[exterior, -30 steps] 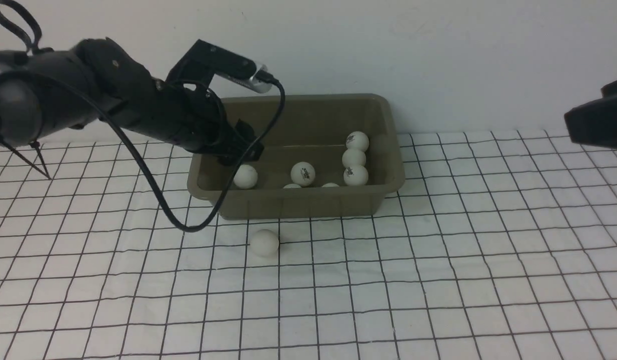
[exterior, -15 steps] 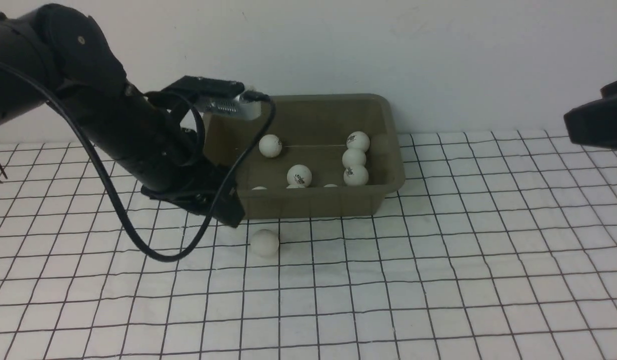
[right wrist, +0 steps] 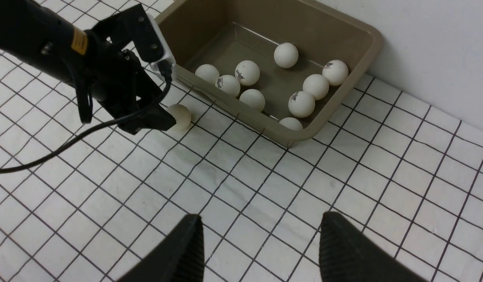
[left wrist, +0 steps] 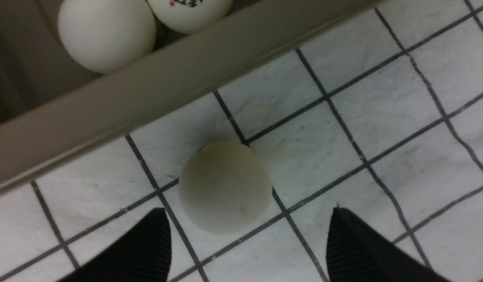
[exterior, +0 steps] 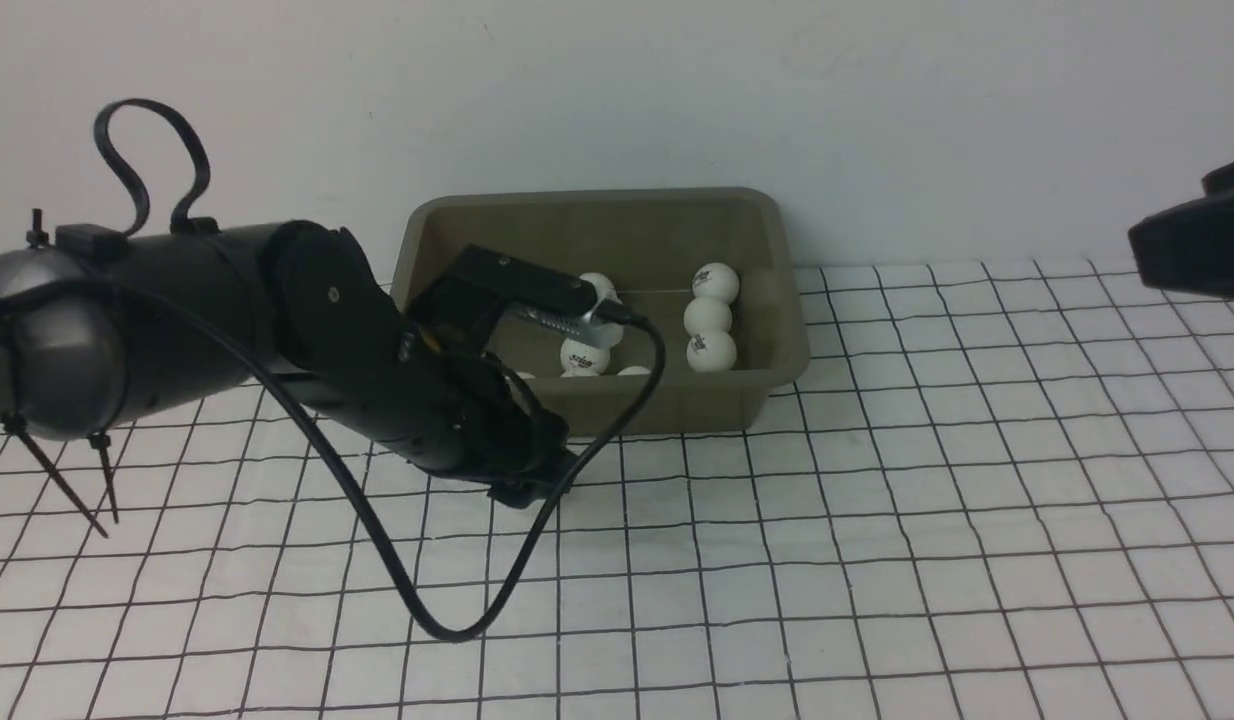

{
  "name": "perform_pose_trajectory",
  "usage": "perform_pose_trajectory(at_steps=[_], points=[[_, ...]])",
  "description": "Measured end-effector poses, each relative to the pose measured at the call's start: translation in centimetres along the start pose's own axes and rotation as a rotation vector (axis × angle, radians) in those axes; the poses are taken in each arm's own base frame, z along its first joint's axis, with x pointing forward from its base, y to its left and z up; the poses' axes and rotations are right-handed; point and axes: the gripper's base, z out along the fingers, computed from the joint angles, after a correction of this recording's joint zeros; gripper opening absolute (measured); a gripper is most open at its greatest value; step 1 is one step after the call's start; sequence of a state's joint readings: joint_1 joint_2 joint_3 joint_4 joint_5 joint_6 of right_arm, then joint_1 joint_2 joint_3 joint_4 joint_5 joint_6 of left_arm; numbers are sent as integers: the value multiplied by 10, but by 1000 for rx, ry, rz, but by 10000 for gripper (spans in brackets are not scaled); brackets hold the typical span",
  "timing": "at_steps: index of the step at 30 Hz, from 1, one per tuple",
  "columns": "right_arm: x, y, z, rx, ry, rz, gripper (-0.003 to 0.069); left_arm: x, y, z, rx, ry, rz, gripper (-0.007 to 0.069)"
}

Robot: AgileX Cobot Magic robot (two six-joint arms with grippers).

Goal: Put the table tennis balls into the box on the white checkered tablecloth.
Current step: 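Reach for and grasp a ping pong ball on the table beside the basket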

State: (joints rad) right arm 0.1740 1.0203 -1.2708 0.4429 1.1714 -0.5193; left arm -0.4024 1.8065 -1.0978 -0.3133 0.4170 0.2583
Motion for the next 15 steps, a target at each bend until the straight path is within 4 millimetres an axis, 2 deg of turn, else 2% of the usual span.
perform_pose_trajectory(at_steps=[4,15], points=[[0,0,0,0,0,0,370,3,1,15,-4,9,-16,478],[0,0,0,-1,0,0,370,1,3,26,-24,-41,-21,478]])
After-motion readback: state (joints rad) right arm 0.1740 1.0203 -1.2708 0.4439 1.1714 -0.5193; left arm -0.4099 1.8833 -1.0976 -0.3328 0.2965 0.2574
